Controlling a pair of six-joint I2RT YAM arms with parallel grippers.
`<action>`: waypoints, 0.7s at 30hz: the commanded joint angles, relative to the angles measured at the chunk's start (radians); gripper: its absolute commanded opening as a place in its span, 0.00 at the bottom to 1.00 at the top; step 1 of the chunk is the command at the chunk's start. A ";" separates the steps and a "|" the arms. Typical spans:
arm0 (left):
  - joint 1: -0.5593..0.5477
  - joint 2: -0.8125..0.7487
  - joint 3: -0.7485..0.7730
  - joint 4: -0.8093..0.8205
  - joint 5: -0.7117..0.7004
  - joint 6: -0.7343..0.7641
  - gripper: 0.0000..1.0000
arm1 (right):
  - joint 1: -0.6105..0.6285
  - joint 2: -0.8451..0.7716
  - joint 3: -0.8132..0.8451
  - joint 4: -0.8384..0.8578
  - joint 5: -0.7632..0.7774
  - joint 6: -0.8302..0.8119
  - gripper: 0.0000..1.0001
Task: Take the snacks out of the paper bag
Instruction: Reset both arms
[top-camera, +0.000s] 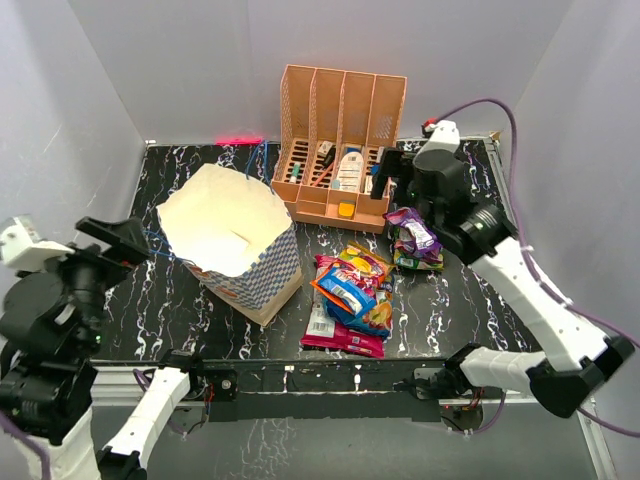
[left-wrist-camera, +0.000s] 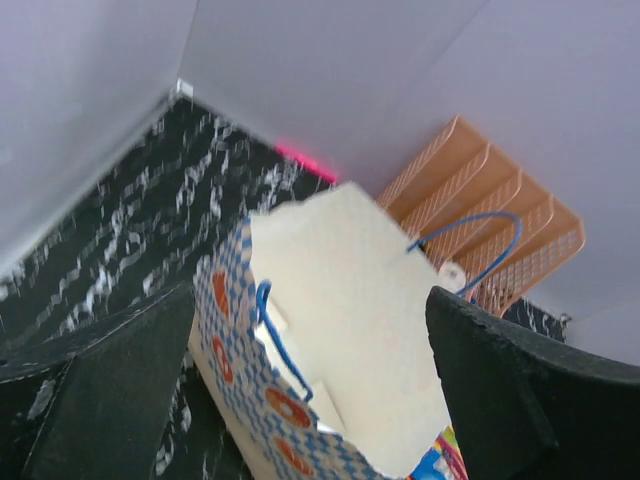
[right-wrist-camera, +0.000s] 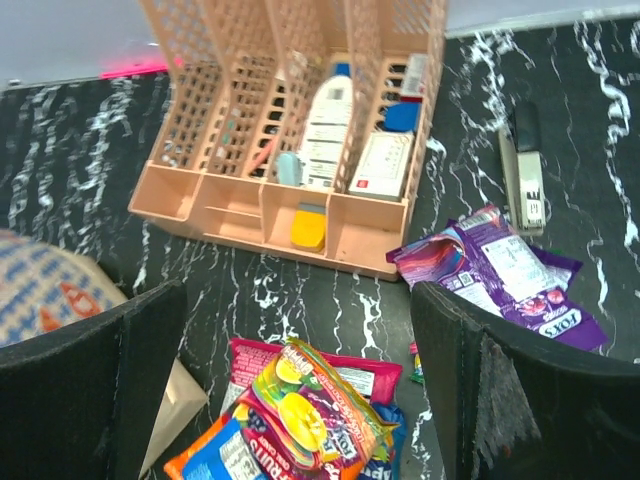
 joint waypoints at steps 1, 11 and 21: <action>-0.035 0.037 0.124 0.169 -0.044 0.268 0.98 | -0.002 -0.185 -0.030 0.189 -0.139 -0.157 0.98; -0.241 0.098 0.206 0.366 0.005 0.490 0.98 | -0.003 -0.385 0.028 0.234 -0.142 -0.219 0.98; -0.254 0.135 0.158 0.428 0.100 0.413 0.98 | -0.002 -0.427 0.100 0.150 -0.107 -0.175 0.98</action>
